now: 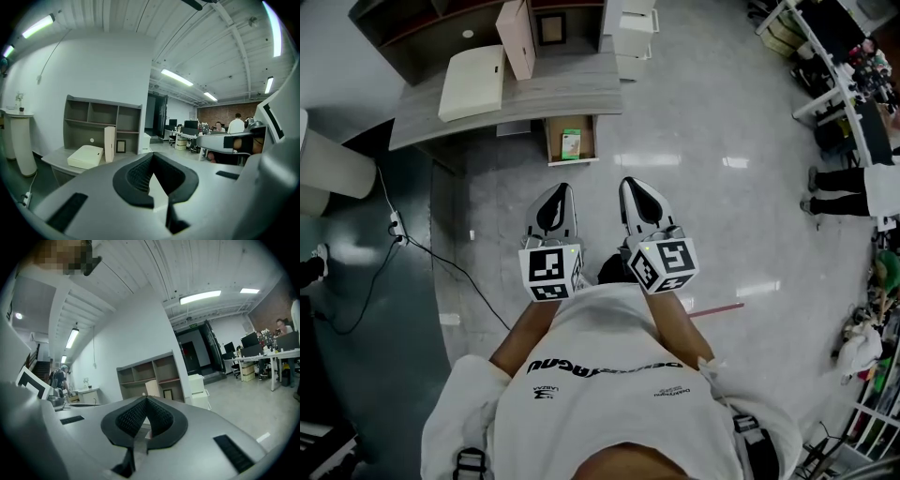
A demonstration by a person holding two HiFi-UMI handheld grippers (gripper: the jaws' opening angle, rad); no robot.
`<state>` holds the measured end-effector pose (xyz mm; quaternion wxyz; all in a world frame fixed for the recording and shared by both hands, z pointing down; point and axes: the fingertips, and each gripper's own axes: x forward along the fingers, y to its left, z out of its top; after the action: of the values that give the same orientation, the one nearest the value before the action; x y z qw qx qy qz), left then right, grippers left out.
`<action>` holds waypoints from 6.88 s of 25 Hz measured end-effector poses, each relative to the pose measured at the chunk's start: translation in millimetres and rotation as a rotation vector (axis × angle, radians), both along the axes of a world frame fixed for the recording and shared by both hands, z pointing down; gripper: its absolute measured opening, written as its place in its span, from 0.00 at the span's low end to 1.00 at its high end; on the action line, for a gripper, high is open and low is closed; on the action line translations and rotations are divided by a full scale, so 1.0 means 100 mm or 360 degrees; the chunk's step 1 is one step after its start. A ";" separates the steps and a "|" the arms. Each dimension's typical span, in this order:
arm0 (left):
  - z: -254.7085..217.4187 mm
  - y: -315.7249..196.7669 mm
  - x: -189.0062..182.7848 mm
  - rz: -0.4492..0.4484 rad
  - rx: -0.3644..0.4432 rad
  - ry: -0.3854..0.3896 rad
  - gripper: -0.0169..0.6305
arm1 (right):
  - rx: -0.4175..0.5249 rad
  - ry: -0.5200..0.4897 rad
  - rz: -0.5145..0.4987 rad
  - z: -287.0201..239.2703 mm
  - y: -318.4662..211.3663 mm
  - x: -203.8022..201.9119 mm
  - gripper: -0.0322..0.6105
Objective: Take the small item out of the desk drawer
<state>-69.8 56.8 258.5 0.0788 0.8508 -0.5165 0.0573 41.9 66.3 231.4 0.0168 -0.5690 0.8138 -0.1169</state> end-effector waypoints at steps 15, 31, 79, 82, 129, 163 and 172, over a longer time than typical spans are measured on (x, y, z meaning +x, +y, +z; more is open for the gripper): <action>0.69 -1.29 0.38 -0.0087 -0.0302 -0.0062 0.05 | -0.0229 0.0036 -0.0073 0.62 -1.40 0.35 0.10; 1.88 -2.23 0.51 -0.0208 -0.0629 -0.0138 0.05 | -0.0465 0.0033 -0.0215 1.65 -2.46 0.42 0.10; 4.65 -3.12 0.62 -0.0183 -0.1271 -0.0285 0.53 | -0.0732 0.0092 -0.0258 3.53 -2.81 0.62 0.10; 4.75 -3.15 0.64 -0.0172 -0.1292 -0.0298 0.56 | -0.0748 0.0095 -0.0258 3.58 -2.81 0.63 0.10; 5.68 -3.33 0.60 -0.0250 -0.1581 -0.0615 0.57 | -0.0911 0.0020 -0.0231 3.96 -2.80 0.70 0.10; 4.45 -2.95 0.53 -0.0208 -0.1310 -0.0535 0.56 | -0.0714 0.0075 -0.0124 3.04 -2.38 0.64 0.10; 3.67 -2.84 0.56 -0.0176 -0.1162 -0.0471 0.56 | -0.0608 0.0115 -0.0119 2.56 -2.28 0.56 0.10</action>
<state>-14.3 -226.8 625.4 0.3038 0.7203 -0.5128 0.3548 97.6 -161.3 487.3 -0.1250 -0.5351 0.7974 -0.2494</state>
